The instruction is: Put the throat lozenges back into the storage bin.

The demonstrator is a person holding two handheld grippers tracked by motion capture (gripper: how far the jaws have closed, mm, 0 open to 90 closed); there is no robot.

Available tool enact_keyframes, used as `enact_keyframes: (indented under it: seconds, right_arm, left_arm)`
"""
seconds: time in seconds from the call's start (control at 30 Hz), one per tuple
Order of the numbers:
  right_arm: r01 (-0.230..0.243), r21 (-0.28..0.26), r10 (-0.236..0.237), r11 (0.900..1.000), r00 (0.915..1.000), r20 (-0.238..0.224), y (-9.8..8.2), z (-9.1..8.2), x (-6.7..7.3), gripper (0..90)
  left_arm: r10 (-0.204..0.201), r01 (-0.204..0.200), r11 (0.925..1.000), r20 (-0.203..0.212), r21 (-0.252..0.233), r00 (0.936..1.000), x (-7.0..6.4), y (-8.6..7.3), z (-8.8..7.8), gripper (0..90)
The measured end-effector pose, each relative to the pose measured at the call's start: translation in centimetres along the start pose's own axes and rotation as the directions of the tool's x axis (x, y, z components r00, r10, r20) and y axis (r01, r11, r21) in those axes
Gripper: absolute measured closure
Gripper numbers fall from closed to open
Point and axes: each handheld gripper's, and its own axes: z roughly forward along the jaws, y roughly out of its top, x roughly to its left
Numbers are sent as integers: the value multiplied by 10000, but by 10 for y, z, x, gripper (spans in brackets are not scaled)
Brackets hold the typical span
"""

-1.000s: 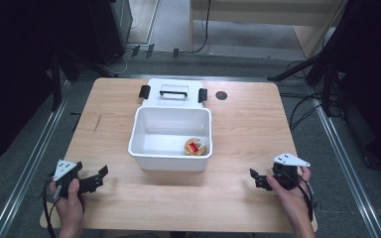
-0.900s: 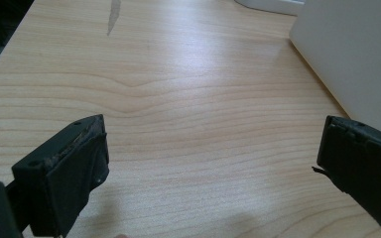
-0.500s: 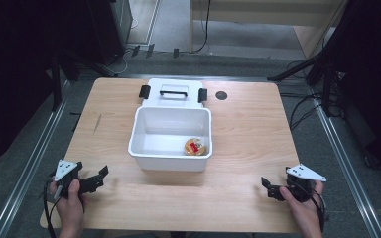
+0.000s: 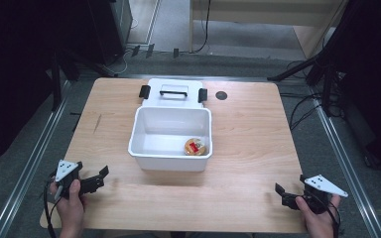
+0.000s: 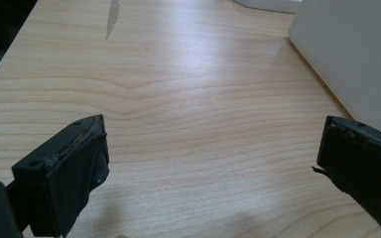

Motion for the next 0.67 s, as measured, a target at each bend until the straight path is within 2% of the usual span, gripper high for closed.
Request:
enact_keyframes:
  seconds: [0.2, 0.37, 0.53, 0.67]
  right_arm:
    - [-452, -662, 461, 9968, 9989, 114, -5, -6, -4, 5]
    - [-336, -591, 343, 9977, 9993, 111, -5, -5, -5, 5]
    - [-713, -663, 709, 9952, 9974, -86, -5, -6, -8, 5]
    - [-833, -629, 828, 9945, 9965, -111, -5, -6, -9, 5]
  left_arm:
    - [35, -35, 9999, -18, 105, 10000, 0, 1, 1, 1]
    - [-32, 32, 10000, -45, 76, 10000, 0, 0, 1, 1]
    - [-32, 32, 9999, -4, 107, 10000, 0, 0, 1, 1]
    - [-67, 67, 9999, 17, 115, 10000, 0, 0, 1, 1]
